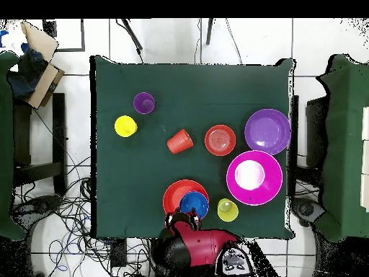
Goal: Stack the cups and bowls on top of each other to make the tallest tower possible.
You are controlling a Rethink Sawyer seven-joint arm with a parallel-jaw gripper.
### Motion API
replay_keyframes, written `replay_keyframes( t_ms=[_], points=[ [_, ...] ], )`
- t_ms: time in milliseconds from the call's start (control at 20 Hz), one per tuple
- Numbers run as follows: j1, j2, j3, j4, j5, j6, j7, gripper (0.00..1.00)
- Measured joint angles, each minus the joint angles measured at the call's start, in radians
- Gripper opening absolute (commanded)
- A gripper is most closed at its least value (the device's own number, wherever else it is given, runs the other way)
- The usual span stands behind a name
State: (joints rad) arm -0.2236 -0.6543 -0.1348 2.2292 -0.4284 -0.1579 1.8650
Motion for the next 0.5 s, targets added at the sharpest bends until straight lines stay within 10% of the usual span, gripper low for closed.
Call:
replay_keyframes(
  t_ms=[500],
  points=[
    [-0.015, -0.039, 0.013, 0.000, 0.005, 0.052, 0.000, 1.00]
  ],
)
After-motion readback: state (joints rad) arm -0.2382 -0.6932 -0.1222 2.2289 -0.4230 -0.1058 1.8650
